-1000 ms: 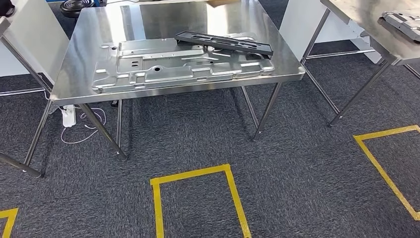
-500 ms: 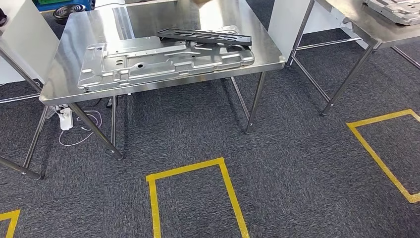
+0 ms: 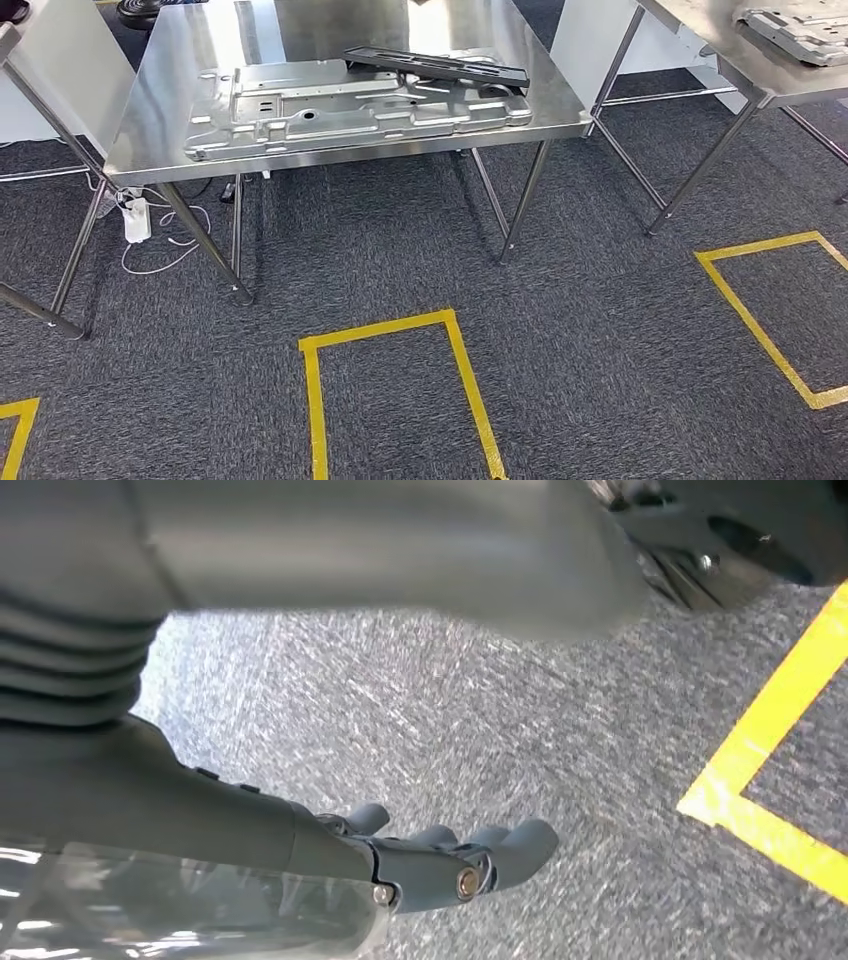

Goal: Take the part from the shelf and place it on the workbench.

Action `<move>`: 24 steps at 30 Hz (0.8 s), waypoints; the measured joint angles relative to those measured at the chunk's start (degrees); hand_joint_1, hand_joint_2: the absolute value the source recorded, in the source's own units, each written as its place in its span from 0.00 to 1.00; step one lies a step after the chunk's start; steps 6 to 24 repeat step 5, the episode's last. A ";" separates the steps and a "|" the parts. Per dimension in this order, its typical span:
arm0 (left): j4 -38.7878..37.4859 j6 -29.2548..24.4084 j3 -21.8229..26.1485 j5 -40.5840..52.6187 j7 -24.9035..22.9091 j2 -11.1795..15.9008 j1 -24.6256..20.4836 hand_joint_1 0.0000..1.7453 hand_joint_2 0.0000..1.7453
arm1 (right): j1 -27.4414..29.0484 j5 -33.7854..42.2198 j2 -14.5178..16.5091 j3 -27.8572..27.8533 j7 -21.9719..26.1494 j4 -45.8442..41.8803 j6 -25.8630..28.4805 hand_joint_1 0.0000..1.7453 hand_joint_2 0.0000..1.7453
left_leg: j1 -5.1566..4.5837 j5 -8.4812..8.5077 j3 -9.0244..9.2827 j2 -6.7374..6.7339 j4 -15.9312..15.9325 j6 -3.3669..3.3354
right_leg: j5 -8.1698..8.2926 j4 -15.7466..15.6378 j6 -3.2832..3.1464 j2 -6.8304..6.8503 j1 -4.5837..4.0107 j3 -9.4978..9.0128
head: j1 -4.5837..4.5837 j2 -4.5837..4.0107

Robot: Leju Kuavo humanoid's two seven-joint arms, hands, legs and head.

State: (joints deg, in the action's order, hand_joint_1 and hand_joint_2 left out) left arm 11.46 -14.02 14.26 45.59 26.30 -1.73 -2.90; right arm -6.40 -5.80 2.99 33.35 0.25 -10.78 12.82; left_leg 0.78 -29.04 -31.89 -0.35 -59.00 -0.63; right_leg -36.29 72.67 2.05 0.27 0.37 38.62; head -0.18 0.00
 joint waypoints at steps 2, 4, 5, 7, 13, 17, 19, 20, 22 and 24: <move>-0.05 0.63 -0.45 1.50 -1.82 -0.77 -0.03 0.00 1.00 | -0.12 0.03 -0.04 0.00 0.20 0.00 -0.03 0.00 1.00 | 0.01 0.50 -0.63 -0.07 -0.02 0.08 | 0.03 1.42 0.02 0.00 0.05 -0.41 | -0.59 0.00; -0.10 1.33 -1.06 2.59 -3.40 -1.48 -0.13 0.00 1.00 | -0.22 0.37 -0.22 -0.03 0.39 -0.01 -0.19 0.00 1.00 | 0.08 0.83 -0.86 -0.04 -0.03 0.32 | 3.30 -5.42 0.01 0.00 0.11 -4.86 | -1.08 0.00; -0.11 1.51 -1.22 2.82 -3.80 -1.66 -0.16 0.00 1.00 | -0.26 0.46 -0.28 -0.04 0.44 -0.01 -0.23 0.00 1.00 | 0.10 0.90 -0.89 -0.03 -0.03 0.39 | 4.33 -7.80 0.00 0.00 0.13 -6.29 | -1.20 0.00; -0.11 1.51 -1.22 2.82 -3.80 -1.66 -0.16 0.00 1.00 | -0.26 0.46 -0.28 -0.04 0.44 -0.01 -0.23 0.00 1.00 | 0.10 0.90 -0.89 -0.03 -0.03 0.39 | 4.33 -7.80 0.00 0.00 0.13 -6.29 | -1.20 0.00; -0.11 1.51 -1.22 2.82 -3.80 -1.66 -0.16 0.00 1.00 | -0.26 0.46 -0.28 -0.04 0.44 -0.01 -0.23 0.00 1.00 | 0.10 0.90 -0.89 -0.03 -0.03 0.39 | 4.33 -7.80 0.00 0.00 0.13 -6.29 | -1.20 0.00; -0.11 1.51 -1.22 2.82 -3.80 -1.66 -0.16 0.00 1.00 | -0.26 0.46 -0.28 -0.04 0.44 -0.01 -0.23 0.00 1.00 | 0.10 0.90 -0.89 -0.03 -0.03 0.39 | 4.33 -7.80 0.00 0.00 0.13 -6.29 | -1.20 0.00; -0.11 1.51 -1.22 2.82 -3.80 -1.66 -0.16 0.00 1.00 | -0.26 0.46 -0.28 -0.04 0.44 -0.01 -0.23 0.00 1.00 | 0.10 0.90 -0.89 -0.03 -0.03 0.39 | 4.33 -7.80 0.00 0.00 0.13 -6.29 | -1.20 0.00; -0.11 1.51 -1.22 2.82 -3.80 -1.66 -0.16 0.00 1.00 | -0.26 0.46 -0.28 -0.04 0.44 -0.01 -0.23 0.00 1.00 | 0.10 0.90 -0.89 -0.03 -0.03 0.39 | 4.33 -7.80 0.00 0.00 0.13 -6.29 | -1.20 0.00; -0.11 1.51 -1.22 2.82 -3.80 -1.66 -0.16 0.00 1.00 | -0.26 0.46 -0.28 -0.04 0.44 -0.01 -0.23 0.00 1.00 | 0.10 0.90 -0.89 -0.03 -0.03 0.39 | 4.33 -7.80 0.00 0.00 0.13 -6.29 | -1.20 0.00; -0.11 1.51 -1.22 2.82 -3.80 -1.66 -0.16 0.00 1.00 | -0.26 0.46 -0.28 -0.04 0.44 -0.01 -0.23 0.00 1.00 | 0.10 0.90 -0.89 -0.03 -0.03 0.39 | 4.33 -7.80 0.00 0.00 0.13 -6.29 | -1.20 0.00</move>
